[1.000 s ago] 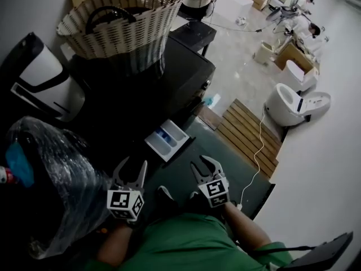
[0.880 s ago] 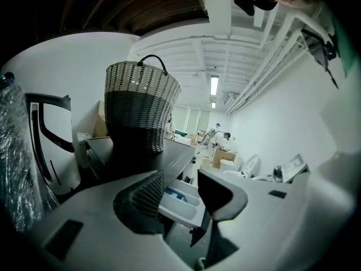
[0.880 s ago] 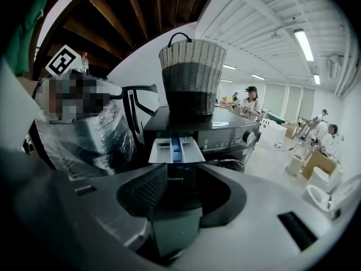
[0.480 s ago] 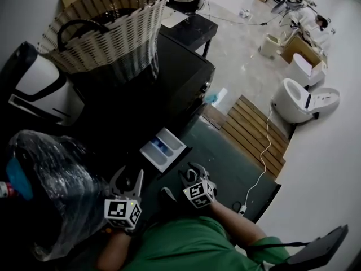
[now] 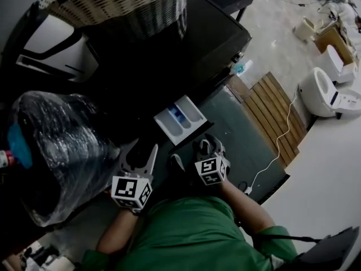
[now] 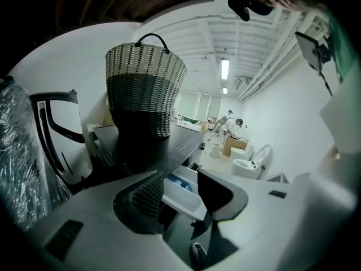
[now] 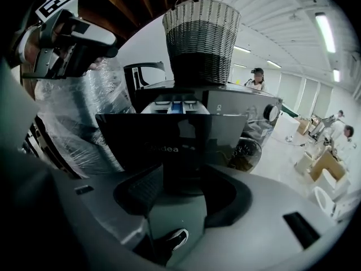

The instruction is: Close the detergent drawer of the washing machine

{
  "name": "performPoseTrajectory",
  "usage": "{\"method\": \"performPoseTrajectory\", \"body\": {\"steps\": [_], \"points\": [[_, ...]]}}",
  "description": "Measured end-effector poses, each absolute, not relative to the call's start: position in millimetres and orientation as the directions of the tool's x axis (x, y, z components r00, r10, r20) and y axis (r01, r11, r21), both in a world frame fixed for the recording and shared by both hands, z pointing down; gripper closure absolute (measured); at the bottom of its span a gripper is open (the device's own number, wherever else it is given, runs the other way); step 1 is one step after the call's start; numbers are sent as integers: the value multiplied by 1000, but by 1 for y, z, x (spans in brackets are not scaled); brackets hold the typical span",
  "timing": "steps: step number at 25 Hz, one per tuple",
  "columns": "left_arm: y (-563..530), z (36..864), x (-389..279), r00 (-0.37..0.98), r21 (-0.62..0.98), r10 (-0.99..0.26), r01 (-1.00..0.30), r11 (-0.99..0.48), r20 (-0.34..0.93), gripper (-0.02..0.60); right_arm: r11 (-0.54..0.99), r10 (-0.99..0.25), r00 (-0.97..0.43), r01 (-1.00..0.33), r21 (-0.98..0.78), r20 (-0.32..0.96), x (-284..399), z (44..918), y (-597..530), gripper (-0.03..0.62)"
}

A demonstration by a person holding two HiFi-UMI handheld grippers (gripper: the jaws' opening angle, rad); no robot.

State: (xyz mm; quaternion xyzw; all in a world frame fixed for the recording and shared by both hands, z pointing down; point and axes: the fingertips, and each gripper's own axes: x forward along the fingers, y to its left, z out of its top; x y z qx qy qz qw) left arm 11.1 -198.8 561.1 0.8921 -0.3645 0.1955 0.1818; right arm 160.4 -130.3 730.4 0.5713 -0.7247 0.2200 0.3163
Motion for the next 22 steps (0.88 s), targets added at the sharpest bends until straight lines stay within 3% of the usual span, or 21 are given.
{"method": "performPoseTrajectory", "body": {"steps": [22], "points": [[-198, 568, -40, 580, 211, -646, -802, -559, 496, 380, 308, -686, -185, -950, 50, 703, 135, 724, -160, 359]]}}
